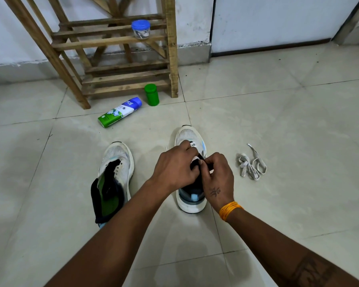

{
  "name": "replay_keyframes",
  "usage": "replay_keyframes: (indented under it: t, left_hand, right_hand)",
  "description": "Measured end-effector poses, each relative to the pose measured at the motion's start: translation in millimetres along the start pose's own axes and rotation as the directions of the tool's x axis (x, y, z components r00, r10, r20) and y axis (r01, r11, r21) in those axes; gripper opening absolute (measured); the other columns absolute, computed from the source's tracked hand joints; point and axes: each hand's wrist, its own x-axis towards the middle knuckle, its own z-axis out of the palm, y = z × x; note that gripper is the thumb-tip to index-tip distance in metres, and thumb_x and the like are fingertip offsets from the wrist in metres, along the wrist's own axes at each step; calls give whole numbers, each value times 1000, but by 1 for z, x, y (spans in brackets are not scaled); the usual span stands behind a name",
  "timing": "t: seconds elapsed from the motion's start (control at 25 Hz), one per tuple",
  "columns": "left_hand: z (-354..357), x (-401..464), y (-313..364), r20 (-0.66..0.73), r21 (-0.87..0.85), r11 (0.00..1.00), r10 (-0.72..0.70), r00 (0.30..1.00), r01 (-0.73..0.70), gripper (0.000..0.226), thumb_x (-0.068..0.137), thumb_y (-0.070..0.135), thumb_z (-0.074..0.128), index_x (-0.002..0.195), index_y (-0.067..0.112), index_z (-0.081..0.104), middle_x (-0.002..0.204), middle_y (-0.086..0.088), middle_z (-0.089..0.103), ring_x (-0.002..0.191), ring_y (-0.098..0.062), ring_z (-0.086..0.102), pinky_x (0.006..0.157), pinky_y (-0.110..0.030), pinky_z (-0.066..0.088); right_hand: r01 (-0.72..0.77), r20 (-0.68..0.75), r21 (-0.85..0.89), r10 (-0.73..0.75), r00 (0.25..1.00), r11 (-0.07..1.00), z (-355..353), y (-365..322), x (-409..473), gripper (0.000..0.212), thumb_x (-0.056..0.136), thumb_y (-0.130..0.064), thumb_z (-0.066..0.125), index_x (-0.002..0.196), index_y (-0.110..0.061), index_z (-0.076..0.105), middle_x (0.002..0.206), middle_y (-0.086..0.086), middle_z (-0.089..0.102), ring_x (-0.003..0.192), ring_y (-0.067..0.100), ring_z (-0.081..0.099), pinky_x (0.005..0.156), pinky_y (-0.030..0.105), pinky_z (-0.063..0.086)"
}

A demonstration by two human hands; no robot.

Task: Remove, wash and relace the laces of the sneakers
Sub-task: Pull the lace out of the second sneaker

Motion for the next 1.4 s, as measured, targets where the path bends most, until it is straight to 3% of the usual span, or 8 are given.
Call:
replay_keyframes:
  t: [0.28, 0.48, 0.64, 0.76, 0.92, 1.12, 1.28, 1.4]
  left_hand:
    - [4, 7, -1, -67, -251, 952, -197, 978, 175, 7, 84, 23, 63, 81, 22, 69, 85, 7, 62, 78, -17, 63, 66, -33, 50]
    - [3, -4, -34, -178, -565, 616, -741, 648, 549, 8, 80, 16, 65, 74, 18, 69, 74, 4, 66, 72, -18, 63, 70, -33, 51]
    - [2, -13, -13, -257, -218, 945, -295, 920, 243, 26, 82, 23, 68, 108, 24, 71, 111, 4, 59, 91, -17, 62, 68, -30, 49]
    - [6, -2, -1, -88, 61, 996, 67, 994, -62, 16, 88, 29, 62, 99, 19, 69, 108, 2, 57, 95, -20, 60, 58, -34, 51]
    - [13, 2, -11, -163, -43, 999, -27, 986, 20, 9, 91, 23, 62, 84, 17, 62, 94, 2, 53, 80, -20, 59, 56, -36, 47]
    - [22, -10, -23, -357, -378, 830, -540, 762, 411, 2, 83, 15, 64, 82, 14, 62, 94, -2, 56, 78, -27, 63, 62, -36, 48]
    - [18, -16, -10, -309, -77, 987, -156, 938, 139, 33, 84, 22, 69, 117, 20, 69, 117, 2, 60, 103, -20, 57, 68, -31, 48]
    - [16, -2, -6, -237, 50, 997, 62, 970, -52, 24, 84, 28, 68, 104, 17, 74, 102, 1, 65, 97, -23, 53, 74, -37, 52]
  right_hand:
    - [12, -10, -19, -12, 1000, 1000, 1, 0, 0, 22, 99, -21, 62, 83, -18, 48, 81, -4, 50, 74, 17, 51, 65, 41, 45]
    - [-7, -15, -18, 6, 1000, 1000, 3, 2, 1, 21, 100, -21, 60, 84, -20, 46, 83, -5, 49, 76, 19, 55, 66, 44, 49]
    - [8, -15, -3, -8, 1000, 1000, 4, 4, 0, 20, 100, -22, 61, 85, -19, 49, 85, -5, 49, 77, 17, 55, 66, 46, 50]
    - [2, -9, 27, -2, 1000, 1000, 3, 4, 0, 18, 101, -22, 61, 86, -18, 51, 86, -6, 50, 78, 14, 56, 67, 45, 51]
    - [14, -17, 5, -14, 1000, 1000, 2, 3, -1, 19, 100, -19, 60, 85, -16, 50, 84, -3, 50, 77, 17, 54, 66, 44, 48]
    - [-12, -32, -15, 11, 999, 1000, 3, 1, 1, 19, 100, -20, 59, 85, -18, 48, 85, -3, 49, 77, 19, 54, 66, 44, 49]
    - [2, -20, -5, -2, 1000, 1000, 3, 1, 0, 20, 100, -20, 60, 85, -19, 48, 85, -5, 48, 76, 16, 53, 65, 43, 49]
    - [3, -14, 3, -3, 1000, 1000, 4, 0, 1, 21, 100, -19, 61, 84, -19, 47, 84, -6, 49, 76, 15, 51, 65, 41, 48]
